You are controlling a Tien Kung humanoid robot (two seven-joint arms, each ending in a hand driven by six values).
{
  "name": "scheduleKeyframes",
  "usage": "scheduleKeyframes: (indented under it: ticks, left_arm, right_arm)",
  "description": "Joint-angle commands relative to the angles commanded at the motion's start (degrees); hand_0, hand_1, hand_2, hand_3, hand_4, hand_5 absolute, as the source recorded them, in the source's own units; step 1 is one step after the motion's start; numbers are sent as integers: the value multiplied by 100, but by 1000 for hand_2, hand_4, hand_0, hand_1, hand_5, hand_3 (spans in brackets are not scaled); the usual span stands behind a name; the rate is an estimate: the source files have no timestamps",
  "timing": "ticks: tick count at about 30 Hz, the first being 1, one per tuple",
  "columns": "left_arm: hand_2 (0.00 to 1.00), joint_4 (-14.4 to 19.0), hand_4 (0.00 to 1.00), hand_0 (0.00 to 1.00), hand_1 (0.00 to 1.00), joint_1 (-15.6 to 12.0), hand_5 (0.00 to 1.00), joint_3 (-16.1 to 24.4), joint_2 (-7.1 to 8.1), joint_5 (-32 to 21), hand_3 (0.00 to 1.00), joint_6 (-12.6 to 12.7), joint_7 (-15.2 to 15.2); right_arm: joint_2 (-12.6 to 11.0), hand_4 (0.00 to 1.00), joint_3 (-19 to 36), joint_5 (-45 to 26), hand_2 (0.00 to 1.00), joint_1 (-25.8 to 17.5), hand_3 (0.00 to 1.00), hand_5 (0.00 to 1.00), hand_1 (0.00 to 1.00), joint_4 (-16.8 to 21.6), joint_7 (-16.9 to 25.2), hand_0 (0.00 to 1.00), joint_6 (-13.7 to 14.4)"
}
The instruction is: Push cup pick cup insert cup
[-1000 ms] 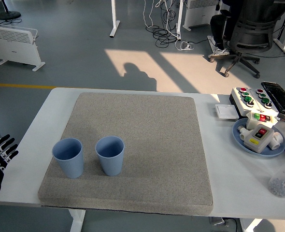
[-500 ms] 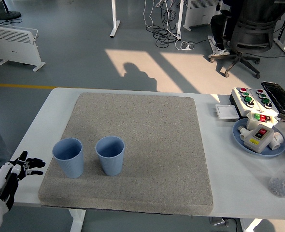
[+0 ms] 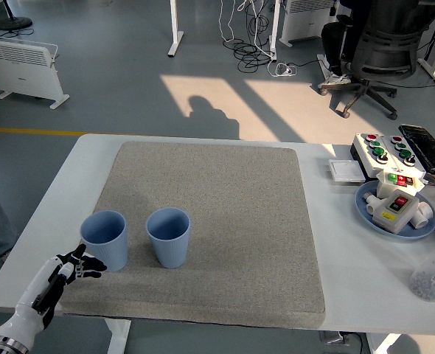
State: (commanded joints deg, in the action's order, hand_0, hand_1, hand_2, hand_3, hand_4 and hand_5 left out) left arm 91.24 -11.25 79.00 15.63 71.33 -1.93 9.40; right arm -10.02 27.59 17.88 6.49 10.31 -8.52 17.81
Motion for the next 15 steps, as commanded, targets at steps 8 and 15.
scheduleKeyframes:
  ticks: [8,15]
  left_arm:
    - [532,-235,651,661,605,248,998,-201,49,-13,463,-33,-51]
    - [535,-486,651,675,609,459,998,-283,39,-69,467,-75,-78]
  right_arm:
    - [0,98,6,41,635,-28,555,418,589,0,-13,688,-3]
    - [0,98,-1,37,635,-44,555,417,589,0,-11,688,-4]
